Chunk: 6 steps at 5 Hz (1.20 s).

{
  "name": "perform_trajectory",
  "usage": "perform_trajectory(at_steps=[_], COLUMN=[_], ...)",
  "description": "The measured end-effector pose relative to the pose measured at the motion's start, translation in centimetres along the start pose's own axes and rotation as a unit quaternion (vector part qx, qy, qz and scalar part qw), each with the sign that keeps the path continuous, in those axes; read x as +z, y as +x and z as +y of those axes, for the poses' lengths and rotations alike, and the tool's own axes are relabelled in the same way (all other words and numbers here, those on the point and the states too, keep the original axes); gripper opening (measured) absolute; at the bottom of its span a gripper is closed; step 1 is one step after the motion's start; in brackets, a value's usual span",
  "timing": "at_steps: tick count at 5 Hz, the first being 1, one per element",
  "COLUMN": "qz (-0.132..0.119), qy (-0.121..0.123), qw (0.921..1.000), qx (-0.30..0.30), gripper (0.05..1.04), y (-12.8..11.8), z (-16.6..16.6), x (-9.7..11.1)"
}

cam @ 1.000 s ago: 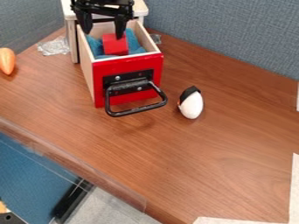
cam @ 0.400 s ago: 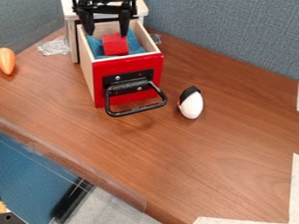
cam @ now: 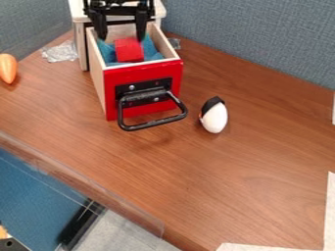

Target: Take the red object and put in the left bottom of the table

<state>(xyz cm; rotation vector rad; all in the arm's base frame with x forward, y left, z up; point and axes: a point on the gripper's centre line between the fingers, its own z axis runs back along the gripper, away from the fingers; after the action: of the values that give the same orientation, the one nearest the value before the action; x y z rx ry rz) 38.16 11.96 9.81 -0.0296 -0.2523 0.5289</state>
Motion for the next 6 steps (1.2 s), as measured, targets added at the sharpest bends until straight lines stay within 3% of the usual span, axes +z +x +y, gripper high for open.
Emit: perform_trajectory(at_steps=[4, 6], qz=[0.008, 0.025], qy=[-0.003, -0.009], qw=[0.9999, 0.9996], qx=[0.014, 0.004], gripper=[1.0, 0.999], y=[-0.5, -1.6], z=[-1.1, -1.7], x=[-0.7, -1.3])
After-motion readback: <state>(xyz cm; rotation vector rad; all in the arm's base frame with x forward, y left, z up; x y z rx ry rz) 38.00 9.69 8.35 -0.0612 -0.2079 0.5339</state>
